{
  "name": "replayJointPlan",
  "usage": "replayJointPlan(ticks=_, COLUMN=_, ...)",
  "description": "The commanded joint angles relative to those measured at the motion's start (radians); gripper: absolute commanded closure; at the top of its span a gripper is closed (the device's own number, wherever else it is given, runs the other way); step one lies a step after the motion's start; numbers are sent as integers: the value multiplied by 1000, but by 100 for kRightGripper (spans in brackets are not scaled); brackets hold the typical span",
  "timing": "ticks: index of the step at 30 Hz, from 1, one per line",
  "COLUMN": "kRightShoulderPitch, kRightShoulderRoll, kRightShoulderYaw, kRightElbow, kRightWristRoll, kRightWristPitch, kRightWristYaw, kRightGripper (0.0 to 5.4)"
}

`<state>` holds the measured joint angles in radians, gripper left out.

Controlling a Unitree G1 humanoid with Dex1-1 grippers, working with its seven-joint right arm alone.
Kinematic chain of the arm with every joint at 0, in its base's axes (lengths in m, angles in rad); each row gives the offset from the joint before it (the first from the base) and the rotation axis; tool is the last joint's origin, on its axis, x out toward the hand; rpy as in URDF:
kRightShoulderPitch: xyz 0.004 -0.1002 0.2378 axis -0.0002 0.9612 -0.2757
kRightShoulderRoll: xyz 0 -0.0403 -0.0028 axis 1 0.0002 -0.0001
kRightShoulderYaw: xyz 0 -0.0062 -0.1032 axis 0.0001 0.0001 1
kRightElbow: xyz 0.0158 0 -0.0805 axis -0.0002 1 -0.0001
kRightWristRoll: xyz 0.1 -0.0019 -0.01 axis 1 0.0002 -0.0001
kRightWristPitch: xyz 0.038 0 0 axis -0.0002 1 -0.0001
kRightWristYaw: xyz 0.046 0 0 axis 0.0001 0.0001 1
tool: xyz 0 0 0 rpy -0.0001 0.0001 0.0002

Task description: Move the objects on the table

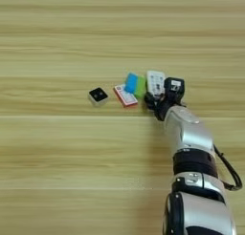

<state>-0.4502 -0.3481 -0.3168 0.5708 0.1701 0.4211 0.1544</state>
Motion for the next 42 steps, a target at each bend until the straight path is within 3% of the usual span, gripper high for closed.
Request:
replayJointPlan(ticks=1, kRightShoulderPitch=-46, kRightShoulderRoll=-28, kRightShoulderYaw=-9, kRightElbow=-116, kRightWristRoll=10, kRightWristPitch=-42, kRightWristYaw=-12, kRightGripper=251)
replayJointPlan(ticks=12, kRightShoulderPitch=3, kRightShoulderRoll=-10, kRightShoulderYaw=12, kRightElbow=-320, kRightWristRoll=18, kRightWristPitch=8, kRightWristYaw=-18, kRightGripper=251)
replayJointPlan(ticks=24, kRightShoulderPitch=49, kRightShoulderRoll=80, kRightShoulderYaw=195, kRightElbow=-677, kRightWristRoll=94, kRightWristPitch=248, kRightWristYaw=98, kRightGripper=251)
replayJointPlan(ticks=31, kRightShoulderPitch=79, kRightShoulderRoll=111, kRightShoulderYaw=270, kRightElbow=-752, kRightWristRoll=94, kRightWristPitch=309, kRightWristYaw=115, kRightGripper=251)
replayJointPlan(ticks=42, kRightShoulderPitch=124, kRightShoulderRoll=136, kRightShoulderYaw=389, kRightElbow=-759, kRightWristRoll=62, kRightWristPitch=330, kRightWristYaw=139, kRightGripper=251)
